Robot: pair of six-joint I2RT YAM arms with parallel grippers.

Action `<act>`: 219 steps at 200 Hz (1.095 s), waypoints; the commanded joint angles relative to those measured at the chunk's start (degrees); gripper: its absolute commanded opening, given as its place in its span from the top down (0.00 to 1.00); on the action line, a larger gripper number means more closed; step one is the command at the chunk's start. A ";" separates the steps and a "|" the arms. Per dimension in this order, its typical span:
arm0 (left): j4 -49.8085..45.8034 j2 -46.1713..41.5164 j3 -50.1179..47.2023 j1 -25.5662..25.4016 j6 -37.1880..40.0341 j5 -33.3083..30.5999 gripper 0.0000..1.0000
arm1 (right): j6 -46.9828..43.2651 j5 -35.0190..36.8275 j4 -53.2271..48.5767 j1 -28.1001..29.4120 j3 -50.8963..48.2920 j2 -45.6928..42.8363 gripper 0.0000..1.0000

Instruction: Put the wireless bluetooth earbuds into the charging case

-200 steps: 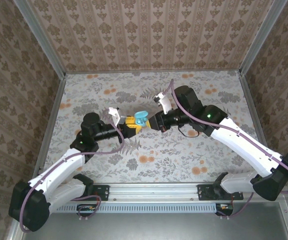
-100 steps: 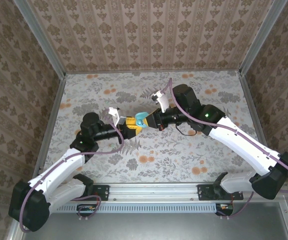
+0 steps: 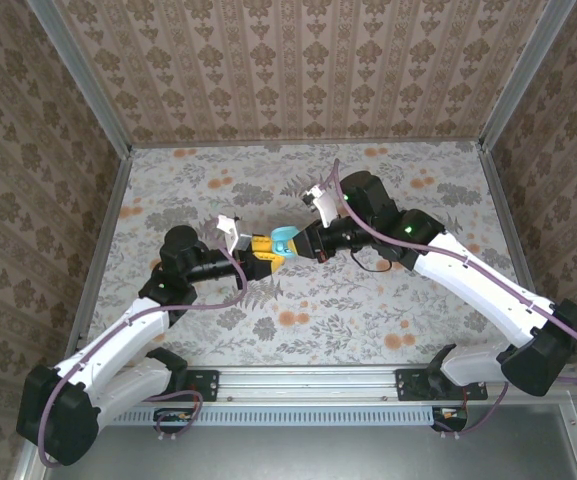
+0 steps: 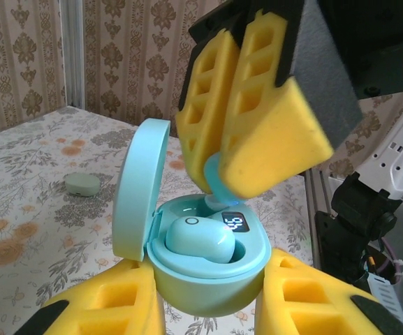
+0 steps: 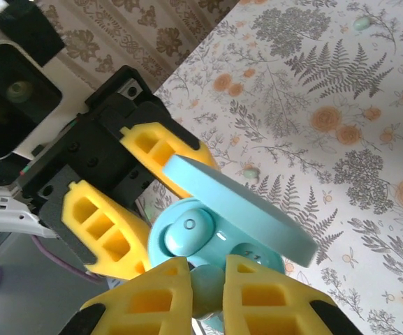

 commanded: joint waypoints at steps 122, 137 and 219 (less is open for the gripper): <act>1.90 -1.43 2.32 -0.59 -1.03 2.04 0.89 | -0.79 -7.17 -3.98 -1.34 0.42 3.45 0.81; 1.85 -1.50 2.22 -0.59 -0.99 1.94 0.89 | -0.79 -6.97 -4.38 -1.36 0.70 3.47 0.79; 1.92 -1.44 2.00 -0.68 -0.96 1.97 0.89 | -0.84 -5.56 -5.51 -1.37 2.02 3.46 0.70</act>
